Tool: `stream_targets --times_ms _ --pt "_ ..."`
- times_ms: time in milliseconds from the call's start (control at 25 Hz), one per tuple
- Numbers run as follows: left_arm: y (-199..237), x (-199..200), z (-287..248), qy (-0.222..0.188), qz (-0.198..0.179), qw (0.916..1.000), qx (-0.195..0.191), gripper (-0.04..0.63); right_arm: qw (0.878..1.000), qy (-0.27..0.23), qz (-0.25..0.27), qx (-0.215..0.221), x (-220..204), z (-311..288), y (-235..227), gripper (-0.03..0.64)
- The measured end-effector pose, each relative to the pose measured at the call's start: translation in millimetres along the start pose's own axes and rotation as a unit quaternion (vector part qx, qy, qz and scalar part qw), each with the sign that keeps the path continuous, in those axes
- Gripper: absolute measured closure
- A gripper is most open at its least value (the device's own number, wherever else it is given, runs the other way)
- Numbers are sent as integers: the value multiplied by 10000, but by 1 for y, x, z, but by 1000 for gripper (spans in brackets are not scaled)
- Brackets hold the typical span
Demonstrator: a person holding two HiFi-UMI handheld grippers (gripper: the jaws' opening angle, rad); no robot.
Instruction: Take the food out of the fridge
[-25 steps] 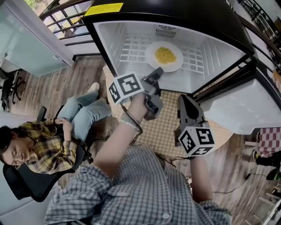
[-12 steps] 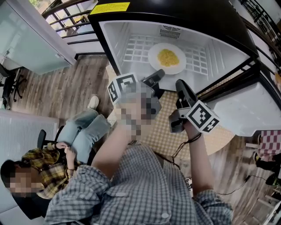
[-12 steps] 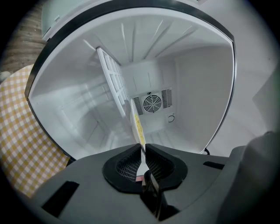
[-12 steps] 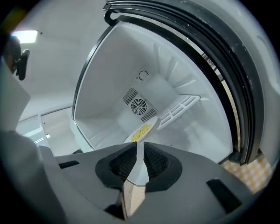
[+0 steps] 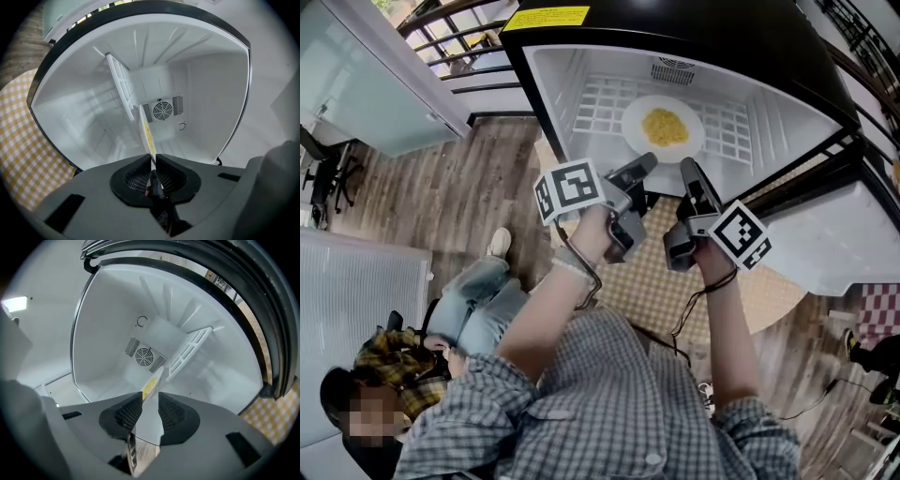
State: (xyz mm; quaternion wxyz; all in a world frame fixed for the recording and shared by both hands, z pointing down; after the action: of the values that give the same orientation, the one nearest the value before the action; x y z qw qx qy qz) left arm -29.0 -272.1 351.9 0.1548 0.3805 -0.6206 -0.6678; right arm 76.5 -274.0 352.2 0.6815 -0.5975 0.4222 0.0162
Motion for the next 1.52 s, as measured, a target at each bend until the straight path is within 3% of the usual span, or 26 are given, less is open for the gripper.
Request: stream_targets --times_ms 560,760,1520 --pt "8 -10 7 177 -162 9997 89 563 9999 30 -162 -41 -8 -2 0 560" --pt "6 -15 9 264 -307 9991 90 563 9999 61 109 -4 -8 4 1 560" --pt "-3 -68 12 783 -513 9956 -72 560 9983 -62 376 -435 -13 64 -8 560"
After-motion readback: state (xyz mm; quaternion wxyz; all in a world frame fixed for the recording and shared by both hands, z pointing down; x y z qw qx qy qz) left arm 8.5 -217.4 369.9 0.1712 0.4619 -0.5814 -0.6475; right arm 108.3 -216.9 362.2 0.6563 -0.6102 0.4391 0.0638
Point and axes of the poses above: the fingertips, and each gripper's own axes: z backward along the fingers, y to its left, x out of its top, the point moved 2 cm from there along z, backward along the fingers, and after that the axes turned 1 degree about y, right-handed, at the moved point
